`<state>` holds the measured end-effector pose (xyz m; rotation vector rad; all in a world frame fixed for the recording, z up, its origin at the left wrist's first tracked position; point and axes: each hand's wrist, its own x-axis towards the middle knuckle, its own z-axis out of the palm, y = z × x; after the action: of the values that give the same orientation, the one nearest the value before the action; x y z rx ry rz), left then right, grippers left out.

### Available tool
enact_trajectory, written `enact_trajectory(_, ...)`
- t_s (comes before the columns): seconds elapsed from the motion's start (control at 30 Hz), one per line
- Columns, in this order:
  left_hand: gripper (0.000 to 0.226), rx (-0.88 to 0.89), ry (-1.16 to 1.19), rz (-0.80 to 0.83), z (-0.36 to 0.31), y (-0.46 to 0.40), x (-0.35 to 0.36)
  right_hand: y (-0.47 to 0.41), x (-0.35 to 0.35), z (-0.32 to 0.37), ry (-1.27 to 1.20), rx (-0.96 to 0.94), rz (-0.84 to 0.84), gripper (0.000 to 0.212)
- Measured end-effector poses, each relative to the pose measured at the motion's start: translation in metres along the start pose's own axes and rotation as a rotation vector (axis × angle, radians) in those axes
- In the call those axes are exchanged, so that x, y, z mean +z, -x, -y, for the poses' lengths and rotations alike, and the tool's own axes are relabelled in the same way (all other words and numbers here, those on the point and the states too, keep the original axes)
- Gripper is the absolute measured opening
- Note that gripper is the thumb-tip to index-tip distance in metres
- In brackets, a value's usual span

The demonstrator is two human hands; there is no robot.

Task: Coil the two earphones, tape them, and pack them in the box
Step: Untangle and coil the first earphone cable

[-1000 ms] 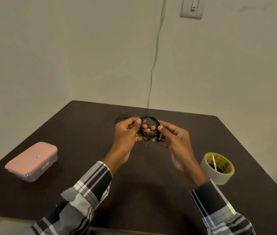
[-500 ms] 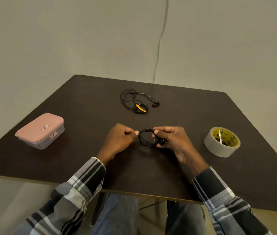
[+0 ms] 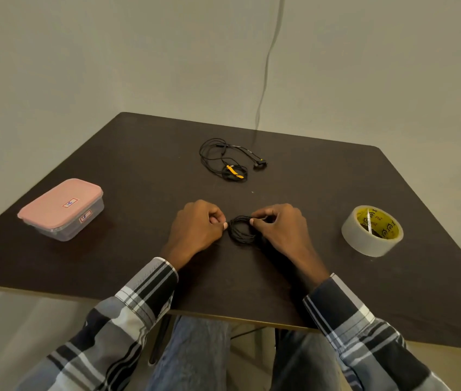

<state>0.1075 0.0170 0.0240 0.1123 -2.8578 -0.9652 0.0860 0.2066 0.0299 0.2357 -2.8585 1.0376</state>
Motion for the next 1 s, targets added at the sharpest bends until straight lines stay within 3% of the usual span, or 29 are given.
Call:
enact_trajectory(0.17, 0.013, 0.014, 0.014, -0.006, 0.003, -0.004, 0.001, -0.001, -0.002, 0.001, -0.036, -0.033, -0.023, 0.014)
enact_trajectory(0.3, 0.036, 0.019, 0.007, -0.027, -0.002, -0.008, 0.003, -0.005, -0.004, 0.001, -0.042, -0.045, 0.009, 0.019)
enact_trajectory(0.47, 0.043, 0.012, 0.051, -0.019, -0.003, -0.01, 0.007, -0.001, 0.002, -0.001, 0.006, -0.136, 0.006, 0.015)
enact_trajectory(0.67, 0.025, 0.058, -0.042, 0.03, -0.007, -0.008, 0.005, -0.001, 0.014, -0.005, 0.134, -0.205, -0.023, 0.019)
enact_trajectory(1.0, 0.014, 0.15, -0.236, -0.055, -0.024, -0.001, 0.013, -0.008, 0.01, 0.001, 0.256, -0.228, 0.08, 0.021)
